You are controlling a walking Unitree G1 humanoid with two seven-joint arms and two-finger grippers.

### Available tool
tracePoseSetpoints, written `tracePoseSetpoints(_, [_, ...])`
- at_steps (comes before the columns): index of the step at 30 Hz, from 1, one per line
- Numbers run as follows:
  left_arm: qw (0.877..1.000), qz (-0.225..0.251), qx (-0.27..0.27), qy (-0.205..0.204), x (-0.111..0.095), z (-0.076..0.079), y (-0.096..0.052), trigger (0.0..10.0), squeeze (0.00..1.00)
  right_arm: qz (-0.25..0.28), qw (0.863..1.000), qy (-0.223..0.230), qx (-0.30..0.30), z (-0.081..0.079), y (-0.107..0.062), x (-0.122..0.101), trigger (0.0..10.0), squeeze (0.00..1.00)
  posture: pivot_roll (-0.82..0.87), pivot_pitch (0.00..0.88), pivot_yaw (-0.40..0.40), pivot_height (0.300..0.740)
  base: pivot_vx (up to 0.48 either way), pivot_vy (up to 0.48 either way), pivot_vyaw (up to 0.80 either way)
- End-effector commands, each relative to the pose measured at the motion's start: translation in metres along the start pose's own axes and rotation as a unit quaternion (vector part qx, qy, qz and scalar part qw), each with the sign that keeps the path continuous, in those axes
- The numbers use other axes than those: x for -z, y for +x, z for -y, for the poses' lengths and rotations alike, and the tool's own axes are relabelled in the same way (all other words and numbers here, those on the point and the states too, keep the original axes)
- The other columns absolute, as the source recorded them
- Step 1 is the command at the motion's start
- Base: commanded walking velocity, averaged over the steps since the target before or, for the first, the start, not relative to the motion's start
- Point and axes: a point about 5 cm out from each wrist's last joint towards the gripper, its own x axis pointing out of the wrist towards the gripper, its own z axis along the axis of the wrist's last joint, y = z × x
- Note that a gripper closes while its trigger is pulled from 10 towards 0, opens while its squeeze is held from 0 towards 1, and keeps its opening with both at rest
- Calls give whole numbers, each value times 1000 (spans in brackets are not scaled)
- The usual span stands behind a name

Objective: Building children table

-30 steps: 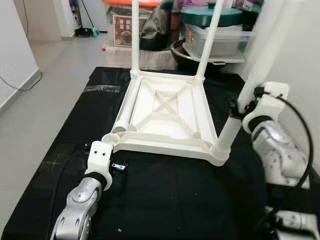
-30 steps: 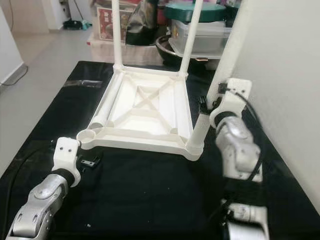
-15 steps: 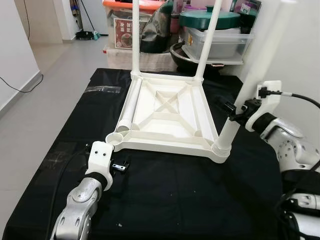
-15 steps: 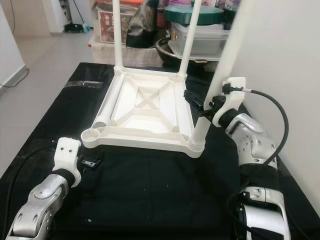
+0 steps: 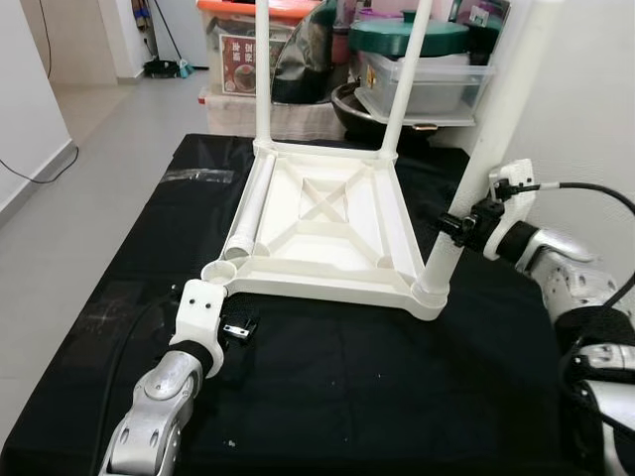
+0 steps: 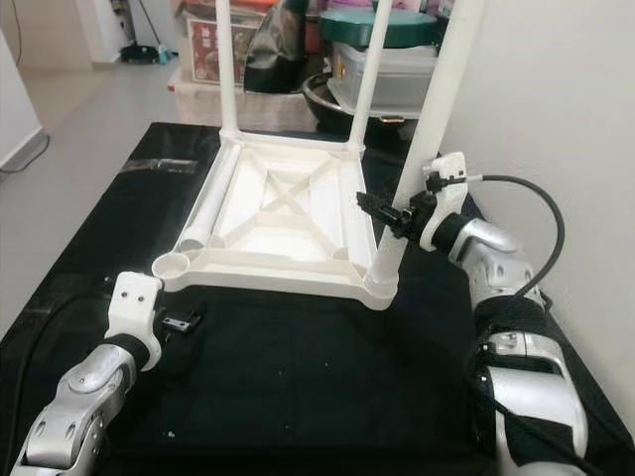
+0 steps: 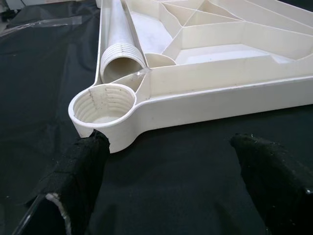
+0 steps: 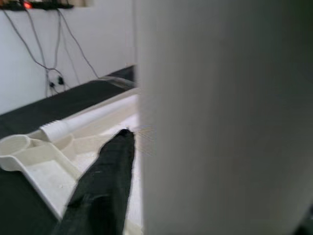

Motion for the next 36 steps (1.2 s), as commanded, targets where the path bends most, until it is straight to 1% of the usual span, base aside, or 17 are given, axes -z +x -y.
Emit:
tracePoseSetpoints(1, [1000, -5, 6, 5, 3, 2, 0, 10000, 0, -9, 1000, -4, 3, 0, 0, 4, 0, 0, 81, 0, -107, 740, 0, 0, 0])
tracePoseSetpoints(10, [1000, -7, 8, 4, 4, 2, -1, 10000, 0, -2, 1000, 11, 26, 0, 1, 17, 0, 0, 80, 0, -103, 740, 0, 0, 0])
tracePoseSetpoints(13, [1000, -7, 8, 5, 4, 1, -1, 10000, 0, -12, 991, 11, 134, 2, 10, 24, 0, 0, 74, 0, -109, 740, 0, 0, 0])
tracePoseSetpoints(14, [1000, -7, 8, 5, 4, 1, -1, 10000, 0, -12, 991, 11, 134, 2, 10, 24, 0, 0, 74, 0, -109, 740, 0, 0, 0])
tracePoseSetpoints(16, [1000, -8, 7, 6, 5, 1, -2, 10000, 0, -30, 967, 37, 249, 5, 16, 29, 0, 0, 73, 0, -104, 740, 0, 0, 0])
tracePoseSetpoints(17, [1000, -8, 7, 6, 5, 1, -2, 10000, 0, -30, 967, 37, 249, 5, 16, 29, 0, 0, 73, 0, -104, 740, 0, 0, 0])
tracePoseSetpoints(18, [1000, -10, 7, 8, 6, 0, -3, 10000, 0, -11, 951, 56, 303, -3, 24, 27, 0, 0, 72, 0, -94, 740, 0, 0, 0])
tracePoseSetpoints(19, [1000, -10, 7, 8, 6, 0, -3, 10000, 0, -11, 951, 56, 303, -3, 24, 27, 0, 0, 72, 0, -94, 740, 0, 0, 0])
tracePoseSetpoints(20, [1000, -11, 7, 7, 6, 0, -3, 10000, 0, 15, 936, 79, 342, -11, 28, 24, 0, 0, 72, 0, -96, 740, 0, 0, 0])
tracePoseSetpoints(21, [1000, -11, 7, 7, 6, 0, -3, 10000, 0, 15, 936, 79, 342, -11, 28, 24, 0, 0, 72, 0, -96, 740, 0, 0, 0])
tracePoseSetpoints(22, [1000, -11, 8, 7, 6, 0, -3, 10000, 0, 33, 924, 100, 369, -25, 34, 22, 0, 0, 73, 0, -92, 740, 0, 0, 0])
tracePoseSetpoints(23, [1000, -13, 9, 6, 7, 0, -2, 10000, 0, 48, 910, 130, 392, -56, 47, 18, 0, 0, 65, 0, -88, 740, 0, 0, 0])
tracePoseSetpoints(25, [1000, -13, 9, 6, 7, 0, -2, 10000, 0, 48, 910, 130, 392, -56, 47, 18, 0, 0, 65, 0, -88, 740, 0, 0, 0])
tracePoseSetpoints(27, [1000, -13, 10, 5, 7, 0, -2, 10000, 0, 46, 905, 136, 401, -77, 55, 15, 0, 0, 62, 0, -93, 740, 0, 0, 0])
tracePoseSetpoints(33, [1000, -14, 9, 4, 8, 1, -2, 10000, 0, 17, 899, 148, 413, -93, 64, 17, 39, 0, 65, 0, -100, 740, 0, 0, 0])
tracePoseSetpoints(34, [1000, -14, 9, 3, 8, 1, -2, 10000, 0, 5, 901, 161, 403, -94, 66, 19, 10000, 0, 68, 0, -102, 740, 0, 0, 0])
tracePoseSetpoints(36, [1000, -15, 8, 3, 8, 1, -2, 10000, 0, 1, 906, 162, 392, -94, 67, 19, 10000, 0, 67, 0, -102, 740, 0, 0, 0])
